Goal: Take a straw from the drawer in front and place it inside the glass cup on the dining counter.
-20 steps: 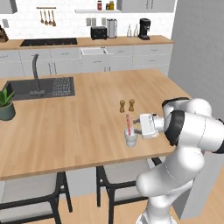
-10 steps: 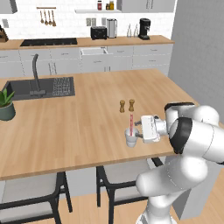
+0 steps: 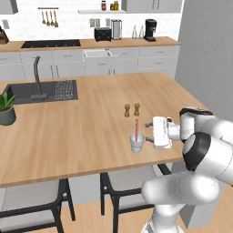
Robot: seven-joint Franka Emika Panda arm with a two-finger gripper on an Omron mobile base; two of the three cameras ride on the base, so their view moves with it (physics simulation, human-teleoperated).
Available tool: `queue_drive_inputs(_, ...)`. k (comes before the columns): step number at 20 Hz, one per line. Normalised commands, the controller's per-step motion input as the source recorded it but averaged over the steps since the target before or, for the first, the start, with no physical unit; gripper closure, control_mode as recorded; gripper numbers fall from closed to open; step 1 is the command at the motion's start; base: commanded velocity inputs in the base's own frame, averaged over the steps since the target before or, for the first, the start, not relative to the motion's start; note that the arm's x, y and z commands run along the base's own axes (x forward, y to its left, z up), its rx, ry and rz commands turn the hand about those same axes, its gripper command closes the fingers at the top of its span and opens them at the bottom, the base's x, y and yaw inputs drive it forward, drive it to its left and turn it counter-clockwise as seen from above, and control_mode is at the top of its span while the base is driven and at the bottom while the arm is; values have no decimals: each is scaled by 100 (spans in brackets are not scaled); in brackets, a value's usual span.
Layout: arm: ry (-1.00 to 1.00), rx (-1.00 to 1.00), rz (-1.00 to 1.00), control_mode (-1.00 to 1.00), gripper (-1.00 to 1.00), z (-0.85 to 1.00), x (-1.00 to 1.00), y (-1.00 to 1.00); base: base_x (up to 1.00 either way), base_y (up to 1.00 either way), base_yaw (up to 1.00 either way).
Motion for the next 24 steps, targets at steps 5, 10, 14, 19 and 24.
queue_drive_inputs(5, -4, -4, -14, -100, -100, 84, -43, -35, 0, 0, 0)
queue_drive_inputs(10, 1, -9, -8, -100, -100, 91, -47, -5, 0, 0, 0)
queue_drive_inputs(14, 13, -19, -6, -100, -100, 41, -53, 1, 0, 0, 0)
queue_drive_inputs(19, 20, -29, -3, -100, -100, 8, -51, 10, 0, 0, 0)
queue_drive_inputs(24, 25, -32, 0, -100, -100, 0, -48, 24, 0, 0, 0)
